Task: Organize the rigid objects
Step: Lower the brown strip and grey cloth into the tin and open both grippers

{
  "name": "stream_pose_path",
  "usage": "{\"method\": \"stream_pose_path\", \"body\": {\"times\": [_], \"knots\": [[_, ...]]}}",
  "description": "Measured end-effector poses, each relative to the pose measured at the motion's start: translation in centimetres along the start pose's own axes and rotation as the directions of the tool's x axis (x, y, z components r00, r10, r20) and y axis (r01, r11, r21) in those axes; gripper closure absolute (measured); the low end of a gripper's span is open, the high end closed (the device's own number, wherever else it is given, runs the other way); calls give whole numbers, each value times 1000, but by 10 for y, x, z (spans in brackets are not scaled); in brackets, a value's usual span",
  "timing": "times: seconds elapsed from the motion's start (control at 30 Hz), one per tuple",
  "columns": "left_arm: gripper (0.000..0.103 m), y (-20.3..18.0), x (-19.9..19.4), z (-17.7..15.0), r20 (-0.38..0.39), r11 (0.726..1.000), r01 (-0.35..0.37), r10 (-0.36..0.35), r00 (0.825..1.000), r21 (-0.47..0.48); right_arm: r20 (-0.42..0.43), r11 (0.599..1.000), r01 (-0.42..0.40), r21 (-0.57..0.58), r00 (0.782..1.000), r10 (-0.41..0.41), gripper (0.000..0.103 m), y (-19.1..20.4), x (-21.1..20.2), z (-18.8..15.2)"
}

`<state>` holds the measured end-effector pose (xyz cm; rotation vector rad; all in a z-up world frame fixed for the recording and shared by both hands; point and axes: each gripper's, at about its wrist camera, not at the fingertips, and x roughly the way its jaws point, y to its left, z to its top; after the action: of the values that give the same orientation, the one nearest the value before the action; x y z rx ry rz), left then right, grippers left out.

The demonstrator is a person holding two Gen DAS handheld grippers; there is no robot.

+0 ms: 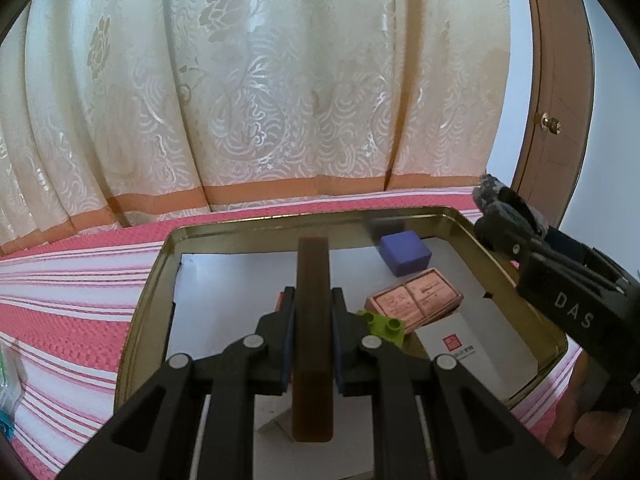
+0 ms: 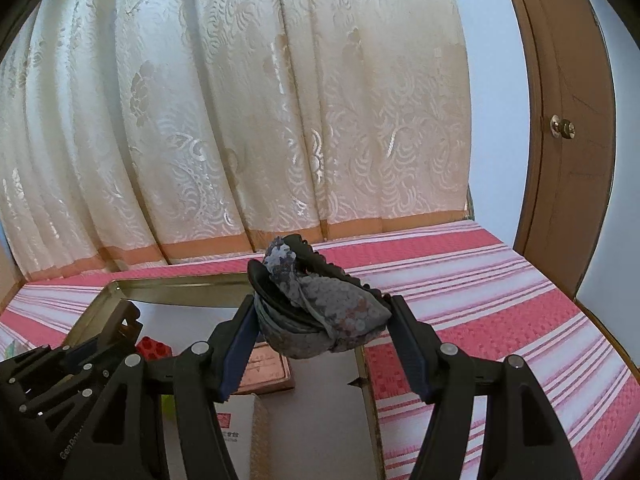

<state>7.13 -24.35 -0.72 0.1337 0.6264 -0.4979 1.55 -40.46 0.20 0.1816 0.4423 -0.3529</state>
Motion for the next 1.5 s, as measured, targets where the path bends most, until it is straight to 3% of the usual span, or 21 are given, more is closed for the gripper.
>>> {"method": "stream_pose_path", "body": {"times": [0.67, 1.37, 1.43, 1.5], "knots": [[90, -11, 10, -2, -28, 999, -16, 17, 999, 37, -93, 1000, -15, 12, 996, 16, 36, 9, 14, -9], [89, -12, 19, 0, -80, 999, -30, 34, 996, 45, -102, 1000, -16, -8, 995, 15, 36, 15, 16, -10], [80, -9, 19, 0, -78, 999, -37, 39, 996, 27, -95, 999, -36, 9, 995, 36, 33, 14, 16, -10], [43, -7, 15, -1, -63, 999, -51, 52, 997, 15, -72, 997, -53, 55, 996, 56, 28, 10, 12, -11]]}}
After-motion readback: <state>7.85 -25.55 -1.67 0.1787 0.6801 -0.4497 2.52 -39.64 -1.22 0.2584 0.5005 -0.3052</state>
